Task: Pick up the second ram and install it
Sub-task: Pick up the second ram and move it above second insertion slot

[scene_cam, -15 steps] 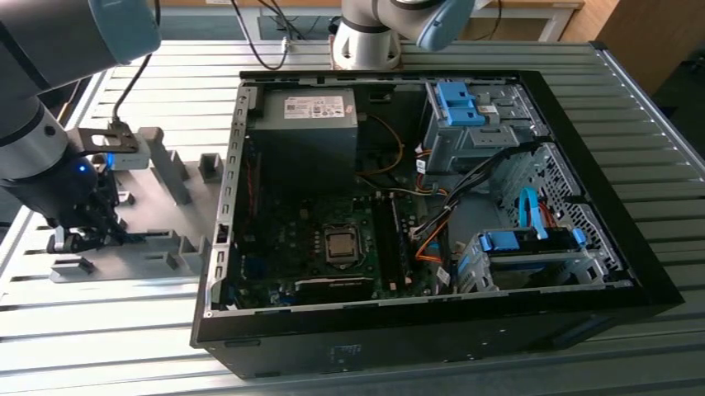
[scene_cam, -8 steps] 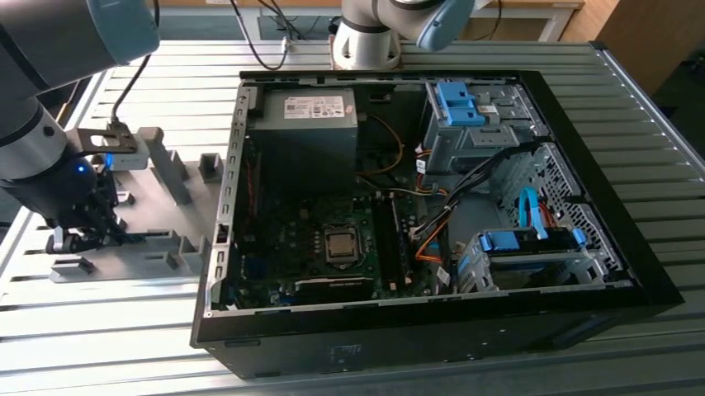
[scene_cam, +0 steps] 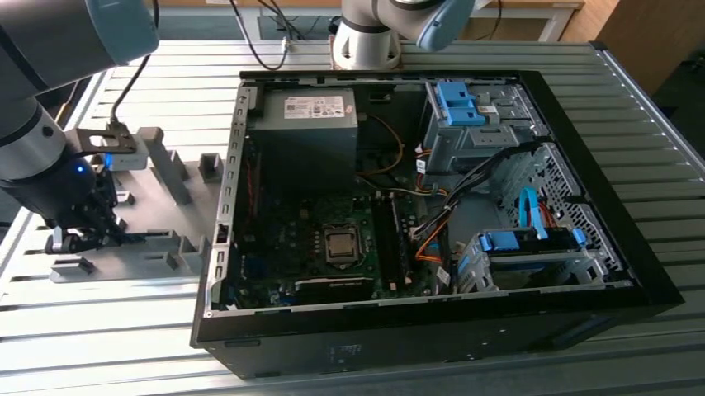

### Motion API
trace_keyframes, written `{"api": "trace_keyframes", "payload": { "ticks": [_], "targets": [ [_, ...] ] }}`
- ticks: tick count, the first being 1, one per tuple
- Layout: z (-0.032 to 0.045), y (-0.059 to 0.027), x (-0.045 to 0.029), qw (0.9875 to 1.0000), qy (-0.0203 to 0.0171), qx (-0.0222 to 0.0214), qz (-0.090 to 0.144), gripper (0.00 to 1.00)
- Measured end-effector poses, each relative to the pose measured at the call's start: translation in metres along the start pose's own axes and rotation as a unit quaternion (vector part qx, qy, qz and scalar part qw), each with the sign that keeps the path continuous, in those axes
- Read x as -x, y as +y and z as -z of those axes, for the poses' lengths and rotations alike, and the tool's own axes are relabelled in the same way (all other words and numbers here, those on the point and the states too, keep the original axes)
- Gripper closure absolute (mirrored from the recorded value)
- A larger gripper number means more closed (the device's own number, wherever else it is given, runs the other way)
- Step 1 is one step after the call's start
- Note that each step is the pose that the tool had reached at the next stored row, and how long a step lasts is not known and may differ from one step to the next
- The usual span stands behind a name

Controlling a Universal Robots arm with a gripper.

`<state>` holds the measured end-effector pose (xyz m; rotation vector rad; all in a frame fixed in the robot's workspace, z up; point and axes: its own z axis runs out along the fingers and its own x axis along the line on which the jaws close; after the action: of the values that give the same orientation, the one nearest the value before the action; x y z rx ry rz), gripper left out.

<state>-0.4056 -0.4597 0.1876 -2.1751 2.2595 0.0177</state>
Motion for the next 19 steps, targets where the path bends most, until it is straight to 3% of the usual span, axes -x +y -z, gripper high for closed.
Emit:
{"api": "trace_keyframes", "payload": {
  "ticks": [3,4,19],
  "targets": [
    [0.0,0.0,0.0,1.0,0.0,0.0,0.0,0.8],
    [-0.0001,0.0,0.0,1.0,0.0,0.0,0.0,0.86],
    [0.0013,0.0,0.0,1.0,0.0,0.0,0.0,0.86]
  ]
}}
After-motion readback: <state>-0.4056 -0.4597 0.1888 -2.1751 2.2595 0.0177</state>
